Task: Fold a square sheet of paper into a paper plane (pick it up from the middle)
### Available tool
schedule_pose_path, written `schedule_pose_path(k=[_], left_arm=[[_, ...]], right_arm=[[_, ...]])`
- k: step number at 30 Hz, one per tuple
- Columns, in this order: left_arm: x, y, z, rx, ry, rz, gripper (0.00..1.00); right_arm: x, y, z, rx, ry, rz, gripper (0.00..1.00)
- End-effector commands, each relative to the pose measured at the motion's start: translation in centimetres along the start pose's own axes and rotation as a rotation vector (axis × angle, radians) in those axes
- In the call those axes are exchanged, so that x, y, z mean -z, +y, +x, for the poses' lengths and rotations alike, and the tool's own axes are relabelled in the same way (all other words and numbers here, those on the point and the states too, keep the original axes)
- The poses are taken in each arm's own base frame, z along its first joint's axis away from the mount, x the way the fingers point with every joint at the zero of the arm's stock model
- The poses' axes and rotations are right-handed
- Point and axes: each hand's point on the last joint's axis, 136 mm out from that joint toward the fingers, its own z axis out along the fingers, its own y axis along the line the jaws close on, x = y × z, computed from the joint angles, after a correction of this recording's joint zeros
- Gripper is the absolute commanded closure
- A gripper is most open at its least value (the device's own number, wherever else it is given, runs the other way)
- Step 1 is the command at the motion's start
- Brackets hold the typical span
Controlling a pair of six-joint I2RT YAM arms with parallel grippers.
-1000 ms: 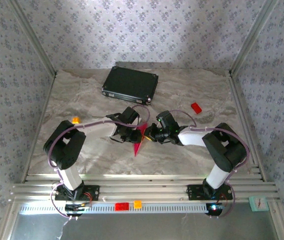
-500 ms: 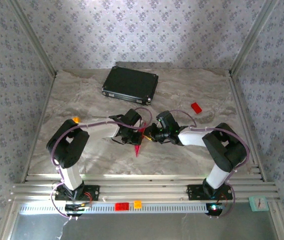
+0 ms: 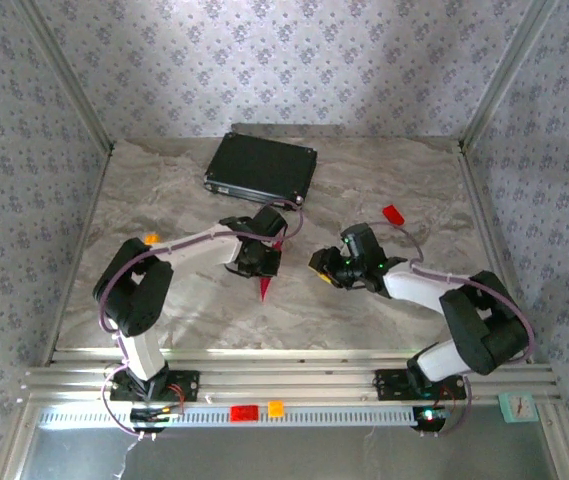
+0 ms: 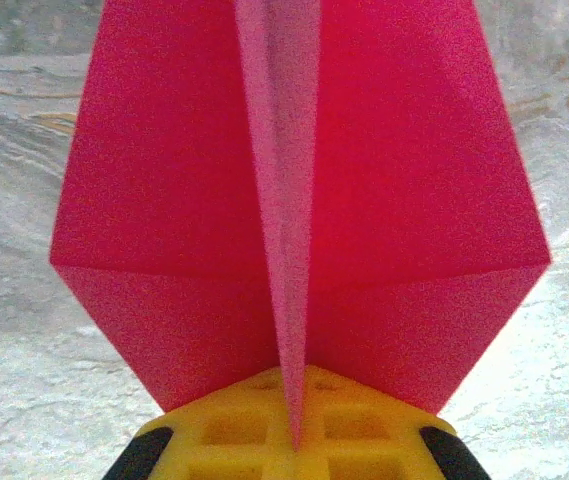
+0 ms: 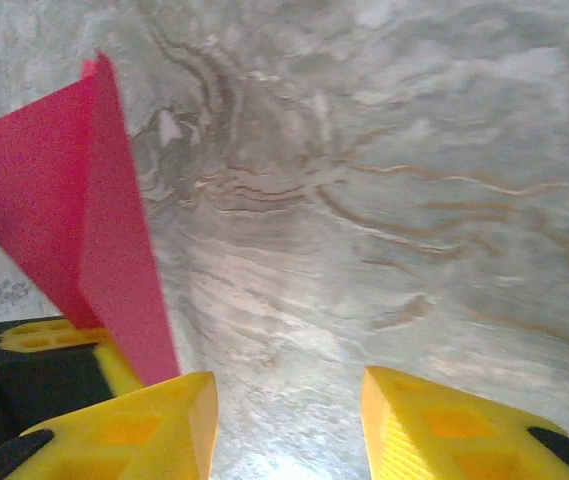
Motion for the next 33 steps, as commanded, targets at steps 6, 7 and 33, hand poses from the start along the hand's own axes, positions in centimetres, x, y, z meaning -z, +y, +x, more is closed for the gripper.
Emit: schedule_pose_path(k=[6,7,33], left_arm=[[-1.3,1.7,1.6,0.055,0.081,-0.115,0.94],[-1.4,1.8,1.6,0.06,0.082,-0.116,0.94],[-3.8,4.5,3.9,0.086,0.112,-0.231,0.69]], right_arm=[[1.1,-2.2,0.6,-0.006,-0.006,0.059,0.55],[1.1,-2.3,0.6,-0.008,-0.006,0.06,0.55],[1.2,-2.2,0.5,-0.005,-0.004,0.064,0.53]])
